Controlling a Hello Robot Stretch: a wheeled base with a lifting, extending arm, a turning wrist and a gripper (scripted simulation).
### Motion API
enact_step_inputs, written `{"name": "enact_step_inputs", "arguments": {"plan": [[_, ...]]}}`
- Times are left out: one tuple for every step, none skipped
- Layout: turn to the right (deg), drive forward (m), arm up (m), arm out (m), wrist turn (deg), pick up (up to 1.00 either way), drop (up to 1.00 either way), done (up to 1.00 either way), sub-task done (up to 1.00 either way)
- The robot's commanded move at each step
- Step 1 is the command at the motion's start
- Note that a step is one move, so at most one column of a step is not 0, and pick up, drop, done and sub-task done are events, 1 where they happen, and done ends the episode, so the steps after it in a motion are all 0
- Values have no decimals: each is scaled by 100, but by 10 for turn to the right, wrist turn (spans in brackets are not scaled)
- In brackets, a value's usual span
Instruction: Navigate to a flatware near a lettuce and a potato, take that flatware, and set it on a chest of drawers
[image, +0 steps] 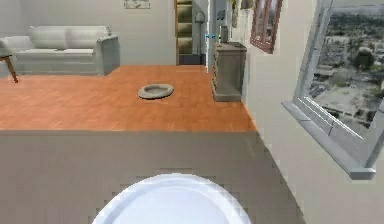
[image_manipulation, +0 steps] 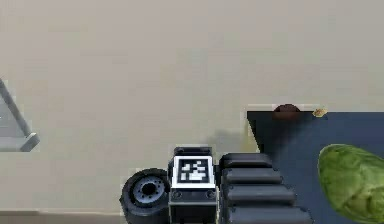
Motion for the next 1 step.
{"name": "enact_step_inputs", "arguments": {"plan": [[0,100,0,0,0,0,0,0,0]]}}
